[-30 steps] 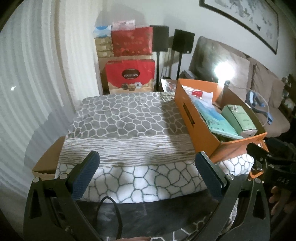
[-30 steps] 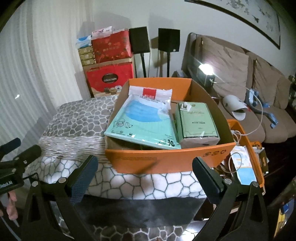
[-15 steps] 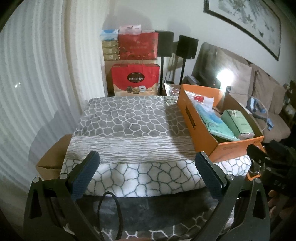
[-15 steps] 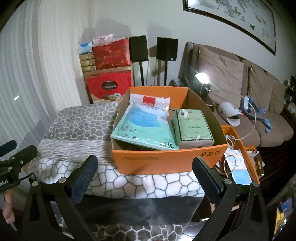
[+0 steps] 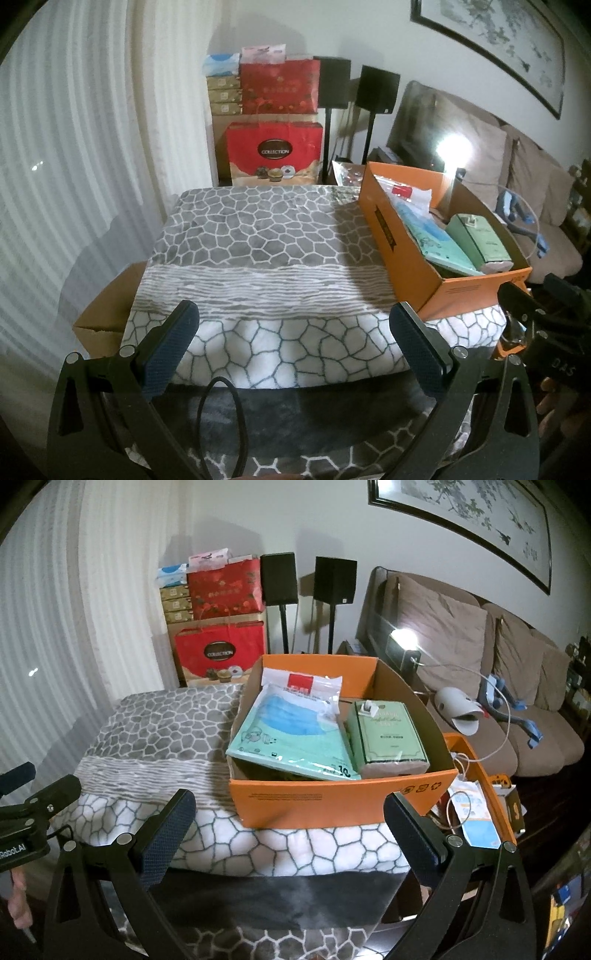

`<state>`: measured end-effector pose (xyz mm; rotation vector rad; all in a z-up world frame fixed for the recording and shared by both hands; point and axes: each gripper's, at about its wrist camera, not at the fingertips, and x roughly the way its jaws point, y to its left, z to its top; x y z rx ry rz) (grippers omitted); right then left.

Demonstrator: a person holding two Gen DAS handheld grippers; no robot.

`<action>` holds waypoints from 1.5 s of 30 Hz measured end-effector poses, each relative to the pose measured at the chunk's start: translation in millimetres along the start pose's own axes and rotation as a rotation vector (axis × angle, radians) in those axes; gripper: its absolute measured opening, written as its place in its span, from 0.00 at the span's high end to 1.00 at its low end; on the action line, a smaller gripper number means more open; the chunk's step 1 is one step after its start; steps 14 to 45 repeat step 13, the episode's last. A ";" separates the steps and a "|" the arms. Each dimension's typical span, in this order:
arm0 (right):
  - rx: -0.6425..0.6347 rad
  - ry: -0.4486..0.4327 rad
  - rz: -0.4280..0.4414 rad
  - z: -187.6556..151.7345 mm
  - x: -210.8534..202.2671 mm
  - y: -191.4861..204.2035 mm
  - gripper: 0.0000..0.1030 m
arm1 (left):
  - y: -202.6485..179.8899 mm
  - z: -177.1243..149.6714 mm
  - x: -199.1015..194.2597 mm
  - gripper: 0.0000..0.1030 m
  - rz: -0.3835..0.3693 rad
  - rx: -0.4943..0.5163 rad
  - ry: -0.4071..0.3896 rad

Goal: Organize objects

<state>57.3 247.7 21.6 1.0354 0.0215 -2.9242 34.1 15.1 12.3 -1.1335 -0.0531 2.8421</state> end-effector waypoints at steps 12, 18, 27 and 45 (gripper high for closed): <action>0.003 -0.001 0.000 -0.2 -0.2 0.5 0.00 | 0.3 -0.5 0.1 0.00 0.008 -0.003 -0.004; 0.002 0.000 0.000 -0.2 -0.1 0.6 0.00 | 0.2 -0.6 0.1 0.00 0.010 -0.002 -0.003; 0.002 0.000 0.000 -0.2 -0.1 0.6 0.00 | 0.2 -0.6 0.1 0.00 0.010 -0.002 -0.003; 0.002 0.000 0.000 -0.2 -0.1 0.6 0.00 | 0.2 -0.6 0.1 0.00 0.010 -0.002 -0.003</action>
